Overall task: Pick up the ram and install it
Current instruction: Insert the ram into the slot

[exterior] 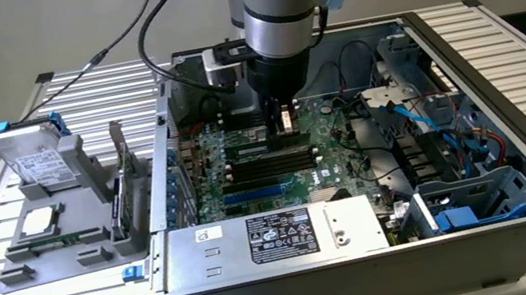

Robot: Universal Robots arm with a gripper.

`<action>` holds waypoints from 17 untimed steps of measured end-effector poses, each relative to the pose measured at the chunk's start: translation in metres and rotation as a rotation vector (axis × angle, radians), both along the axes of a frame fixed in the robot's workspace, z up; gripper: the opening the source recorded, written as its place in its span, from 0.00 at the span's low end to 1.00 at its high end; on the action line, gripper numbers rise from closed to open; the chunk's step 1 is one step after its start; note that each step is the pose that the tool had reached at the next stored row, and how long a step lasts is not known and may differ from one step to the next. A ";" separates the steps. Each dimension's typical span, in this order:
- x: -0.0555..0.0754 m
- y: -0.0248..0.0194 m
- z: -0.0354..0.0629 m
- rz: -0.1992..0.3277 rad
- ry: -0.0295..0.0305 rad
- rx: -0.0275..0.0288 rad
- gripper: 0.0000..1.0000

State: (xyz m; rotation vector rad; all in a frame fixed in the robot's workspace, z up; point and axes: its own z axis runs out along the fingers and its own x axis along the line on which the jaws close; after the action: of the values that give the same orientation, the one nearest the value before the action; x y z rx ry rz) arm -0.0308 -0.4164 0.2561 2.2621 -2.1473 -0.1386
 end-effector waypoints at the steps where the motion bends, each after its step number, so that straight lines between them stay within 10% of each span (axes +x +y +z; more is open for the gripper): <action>1: 0.000 0.0000 -0.0003 0.000 -0.0001 -0.0001 0.14; 17: 0.007 -0.0008 -0.0201 0.000 0.0000 -0.0021 0.14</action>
State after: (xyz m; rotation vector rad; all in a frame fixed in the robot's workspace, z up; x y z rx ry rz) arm -0.0242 -0.4171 0.2360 2.2609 -2.1464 -0.1363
